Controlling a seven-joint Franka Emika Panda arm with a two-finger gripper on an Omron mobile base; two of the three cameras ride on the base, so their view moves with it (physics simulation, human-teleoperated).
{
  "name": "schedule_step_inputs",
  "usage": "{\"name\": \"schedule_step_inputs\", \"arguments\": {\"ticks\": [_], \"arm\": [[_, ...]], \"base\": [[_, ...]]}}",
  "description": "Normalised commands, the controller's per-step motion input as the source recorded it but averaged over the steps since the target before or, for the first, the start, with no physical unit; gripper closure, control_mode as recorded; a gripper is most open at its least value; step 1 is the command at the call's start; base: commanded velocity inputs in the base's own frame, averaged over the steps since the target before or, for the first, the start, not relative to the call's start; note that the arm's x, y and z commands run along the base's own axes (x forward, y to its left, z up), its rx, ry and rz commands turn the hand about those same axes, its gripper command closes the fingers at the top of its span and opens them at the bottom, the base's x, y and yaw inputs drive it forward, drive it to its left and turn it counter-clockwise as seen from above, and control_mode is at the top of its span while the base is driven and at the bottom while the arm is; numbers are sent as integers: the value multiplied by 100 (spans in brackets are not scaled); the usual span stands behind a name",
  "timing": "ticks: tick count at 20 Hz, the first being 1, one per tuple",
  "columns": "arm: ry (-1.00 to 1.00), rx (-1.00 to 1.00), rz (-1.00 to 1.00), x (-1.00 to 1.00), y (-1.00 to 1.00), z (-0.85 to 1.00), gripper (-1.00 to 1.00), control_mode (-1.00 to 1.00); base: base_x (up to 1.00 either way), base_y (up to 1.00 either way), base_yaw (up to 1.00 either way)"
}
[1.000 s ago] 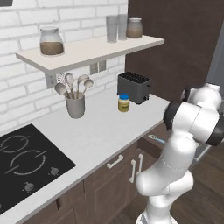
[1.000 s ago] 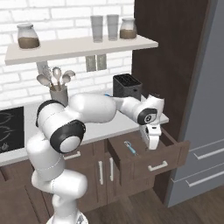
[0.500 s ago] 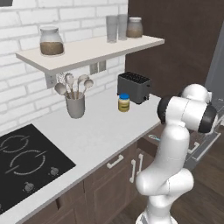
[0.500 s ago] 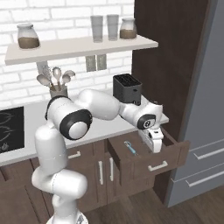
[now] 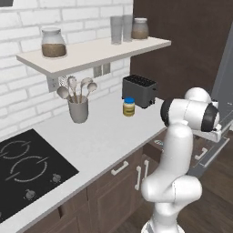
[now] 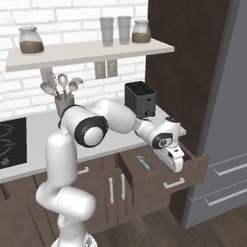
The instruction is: Pick the peeler from the drawer and place it on the counter.
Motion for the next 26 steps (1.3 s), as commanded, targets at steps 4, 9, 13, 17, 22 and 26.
{"name": "schedule_step_inputs", "arguments": {"ticks": [4, 9, 13, 17, 22, 26], "arm": [[-4, 0, 10, 38, 0, -36, -100, -100], [-2, 0, 10, 37, 0, -38, -100, -100], [0, 0, 12, 21, -1, -31, -100, -100], [0, -3, 4, -26, -48, -15, -100, -100], [0, 0, -1, -75, -100, -12, -100, -100], [-6, 5, -2, -100, -100, -4, -100, -100]], "base": [[0, 0, 0], [0, 0, 0], [0, 0, 0], [0, 0, 0], [0, 0, 0], [0, 0, 0]]}}
